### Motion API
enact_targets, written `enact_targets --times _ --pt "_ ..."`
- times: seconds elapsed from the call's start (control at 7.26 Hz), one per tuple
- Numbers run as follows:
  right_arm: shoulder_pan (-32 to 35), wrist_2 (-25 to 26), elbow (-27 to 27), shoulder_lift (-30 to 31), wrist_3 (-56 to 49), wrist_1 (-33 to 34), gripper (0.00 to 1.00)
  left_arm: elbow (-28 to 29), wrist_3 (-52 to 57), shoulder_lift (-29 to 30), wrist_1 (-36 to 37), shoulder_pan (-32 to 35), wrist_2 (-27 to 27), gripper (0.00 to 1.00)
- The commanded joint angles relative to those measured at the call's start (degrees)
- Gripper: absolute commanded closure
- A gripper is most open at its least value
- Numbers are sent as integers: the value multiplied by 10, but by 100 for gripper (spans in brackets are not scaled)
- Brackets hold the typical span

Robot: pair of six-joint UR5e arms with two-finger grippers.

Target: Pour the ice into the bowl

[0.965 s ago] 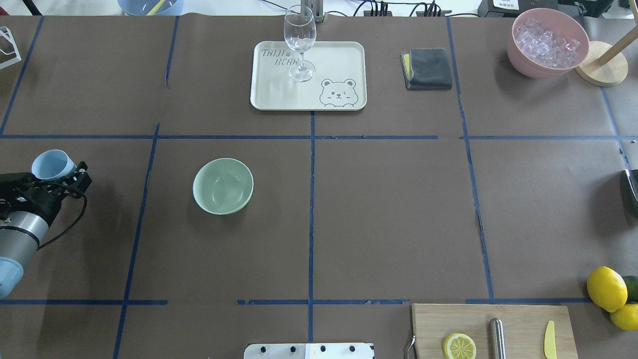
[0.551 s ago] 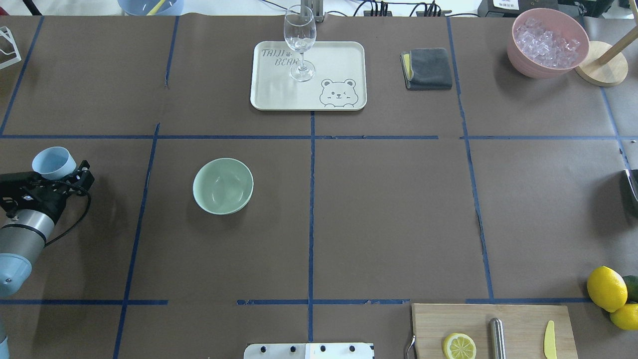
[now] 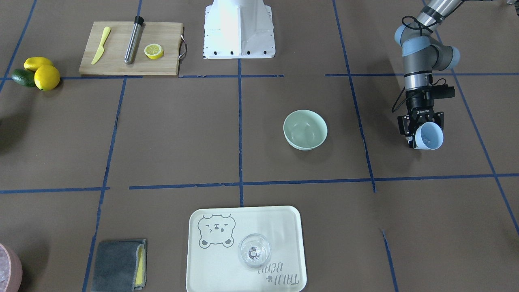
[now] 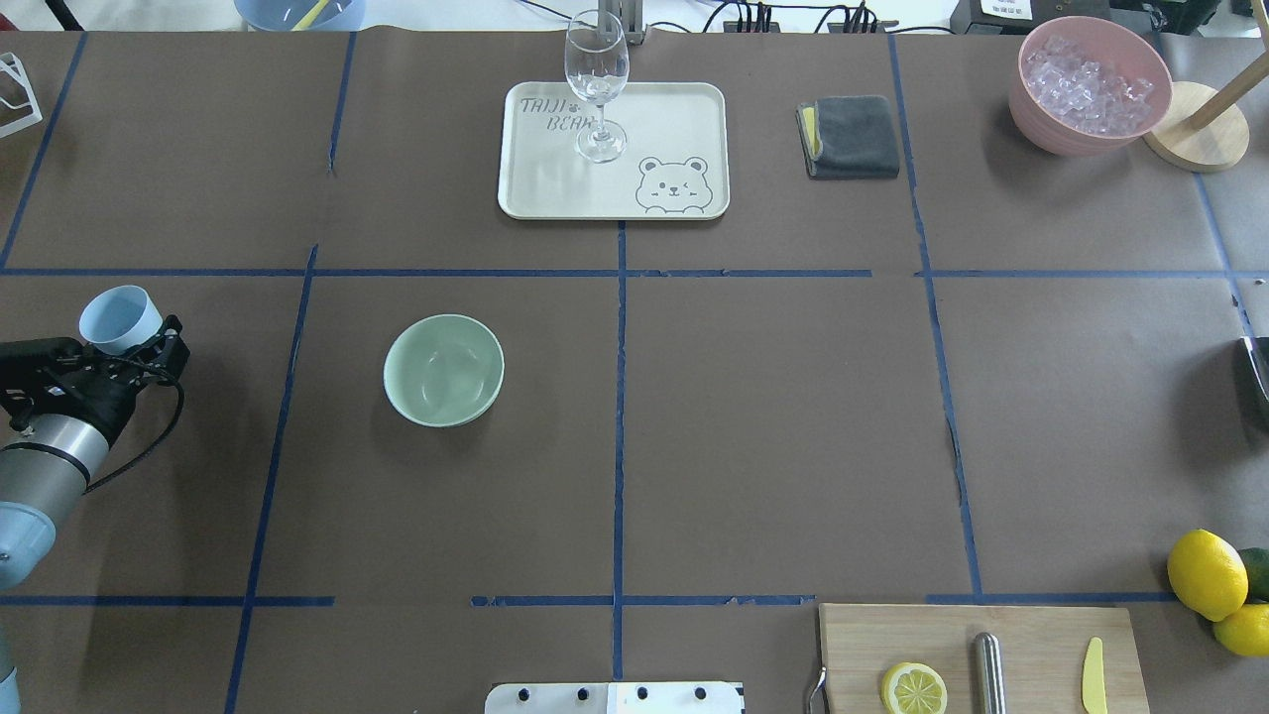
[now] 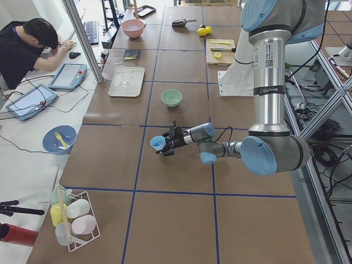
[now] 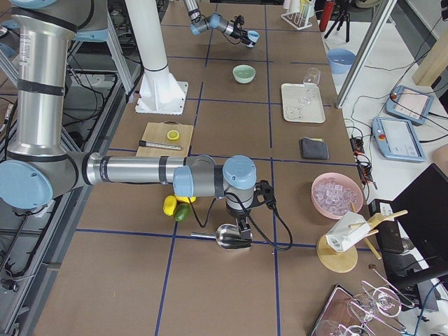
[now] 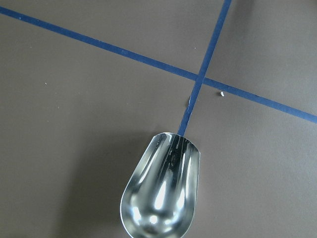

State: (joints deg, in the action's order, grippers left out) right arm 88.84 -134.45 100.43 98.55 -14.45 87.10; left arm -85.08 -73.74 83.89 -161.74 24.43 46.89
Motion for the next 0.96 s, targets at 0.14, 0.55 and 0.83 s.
enact_targets --times 0.14,0.55,0.83 --pt "7 1 -2 2 4 0 0 -93 194 -2 -7 18 31 100" --pt "9 2 -5 8 4 1 0 -140 397 51 -9 25 32 100" --pt "18 2 -29 9 10 1 0 -117 469 72 2 20 27 100"
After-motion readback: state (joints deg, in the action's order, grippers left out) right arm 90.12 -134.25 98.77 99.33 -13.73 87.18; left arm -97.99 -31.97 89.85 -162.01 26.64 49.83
